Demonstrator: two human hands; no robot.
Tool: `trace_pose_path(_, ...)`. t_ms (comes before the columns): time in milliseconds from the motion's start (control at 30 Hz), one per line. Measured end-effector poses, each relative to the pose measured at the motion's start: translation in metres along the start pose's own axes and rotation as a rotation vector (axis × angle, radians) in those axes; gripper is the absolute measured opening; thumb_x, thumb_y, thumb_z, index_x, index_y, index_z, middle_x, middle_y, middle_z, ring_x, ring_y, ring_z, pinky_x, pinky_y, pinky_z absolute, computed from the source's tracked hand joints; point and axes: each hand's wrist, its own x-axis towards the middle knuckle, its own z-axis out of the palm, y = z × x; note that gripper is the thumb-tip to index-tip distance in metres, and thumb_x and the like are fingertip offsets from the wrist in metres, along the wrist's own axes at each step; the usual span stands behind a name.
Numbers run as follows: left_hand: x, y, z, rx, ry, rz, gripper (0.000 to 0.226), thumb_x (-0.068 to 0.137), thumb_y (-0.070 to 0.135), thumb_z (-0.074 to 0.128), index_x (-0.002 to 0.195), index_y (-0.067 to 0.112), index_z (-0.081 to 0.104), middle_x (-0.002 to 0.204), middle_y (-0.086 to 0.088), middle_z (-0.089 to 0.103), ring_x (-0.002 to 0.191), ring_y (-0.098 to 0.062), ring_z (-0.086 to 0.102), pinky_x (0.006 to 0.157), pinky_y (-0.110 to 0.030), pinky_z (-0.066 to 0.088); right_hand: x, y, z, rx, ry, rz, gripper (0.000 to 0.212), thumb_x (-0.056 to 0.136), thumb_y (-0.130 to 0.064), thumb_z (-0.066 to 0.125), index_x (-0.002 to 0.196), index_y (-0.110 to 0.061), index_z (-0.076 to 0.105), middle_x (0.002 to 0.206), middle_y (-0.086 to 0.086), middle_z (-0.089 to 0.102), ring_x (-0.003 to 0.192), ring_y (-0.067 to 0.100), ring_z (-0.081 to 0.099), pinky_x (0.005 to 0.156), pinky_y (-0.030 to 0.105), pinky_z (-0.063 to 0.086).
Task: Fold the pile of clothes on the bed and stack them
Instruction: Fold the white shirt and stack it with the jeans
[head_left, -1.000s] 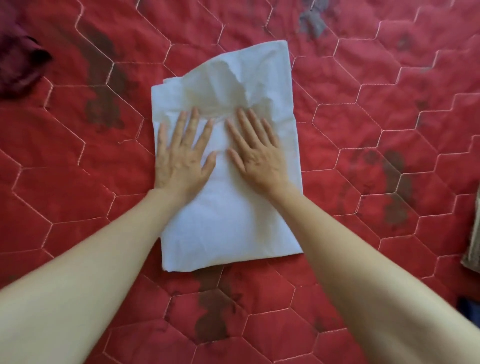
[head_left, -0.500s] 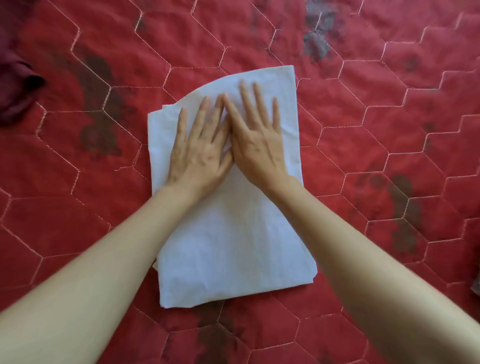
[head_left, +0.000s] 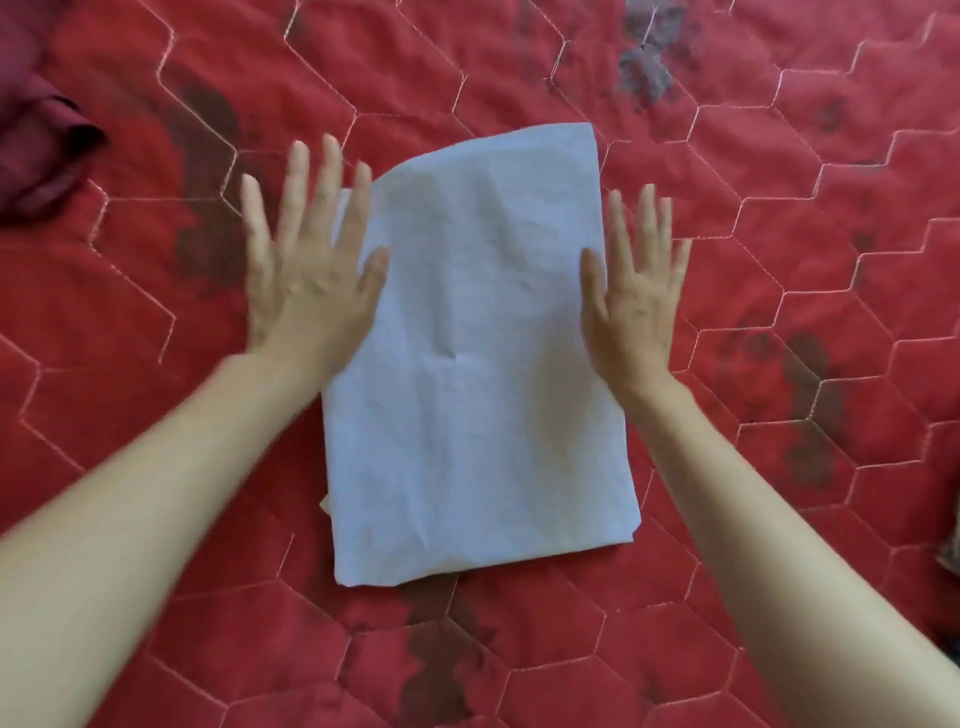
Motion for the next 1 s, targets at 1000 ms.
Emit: trace_pose_path(1000, -0.220, 0.069, 0.011, 0.171, -0.164, 0.326, 0.072, 0.056, 0.014, 0.086, 0.124, 0.007, 0.064, 0.132, -0.015, 0.059, 0.124, -0.037, 0.054, 0.100, -0.062, 0.041, -0.221, 0.038, -0.013, -0.147, -0.047, -0.587, 0.055, 0.073, 0.002, 0.052, 0.126, -0.010, 0.064, 0.132, 0.014, 0.059, 0.122, 0.032, 0.057, 0.101, 0.054, 0.044)
